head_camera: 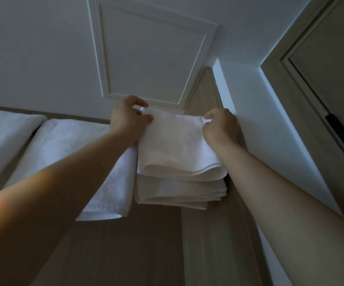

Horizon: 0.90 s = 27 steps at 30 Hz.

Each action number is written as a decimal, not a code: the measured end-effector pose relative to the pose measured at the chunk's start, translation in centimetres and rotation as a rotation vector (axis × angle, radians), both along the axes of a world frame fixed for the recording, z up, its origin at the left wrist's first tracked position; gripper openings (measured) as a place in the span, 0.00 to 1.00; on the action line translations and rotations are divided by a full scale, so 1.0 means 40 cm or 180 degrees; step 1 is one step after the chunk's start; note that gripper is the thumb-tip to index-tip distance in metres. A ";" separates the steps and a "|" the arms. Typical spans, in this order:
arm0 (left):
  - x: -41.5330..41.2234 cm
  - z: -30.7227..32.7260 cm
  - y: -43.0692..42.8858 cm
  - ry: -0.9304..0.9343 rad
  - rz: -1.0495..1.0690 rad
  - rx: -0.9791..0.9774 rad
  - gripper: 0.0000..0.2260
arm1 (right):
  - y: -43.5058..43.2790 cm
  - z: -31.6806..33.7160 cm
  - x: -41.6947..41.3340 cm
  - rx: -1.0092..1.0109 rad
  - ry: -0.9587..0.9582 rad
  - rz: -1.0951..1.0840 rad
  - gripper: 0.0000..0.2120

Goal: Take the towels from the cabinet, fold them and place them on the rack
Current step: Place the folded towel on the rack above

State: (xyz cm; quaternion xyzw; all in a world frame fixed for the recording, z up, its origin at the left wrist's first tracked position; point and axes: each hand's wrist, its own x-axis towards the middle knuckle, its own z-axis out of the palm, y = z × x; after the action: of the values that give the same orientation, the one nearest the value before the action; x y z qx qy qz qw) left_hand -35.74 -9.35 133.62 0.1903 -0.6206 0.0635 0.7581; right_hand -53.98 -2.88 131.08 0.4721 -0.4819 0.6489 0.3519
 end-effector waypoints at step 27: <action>0.032 -0.282 -0.038 -0.1331 0.0419 0.0232 0.43 | -0.042 -0.290 -0.025 0.0677 0.0809 -0.0897 0.14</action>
State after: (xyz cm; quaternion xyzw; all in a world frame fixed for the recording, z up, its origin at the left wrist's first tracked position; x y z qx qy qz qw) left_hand -34.47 -10.85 122.34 0.2403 -0.7524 0.1285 0.5998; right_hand -54.96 -4.57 119.48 0.5126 -0.5606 0.4740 0.4454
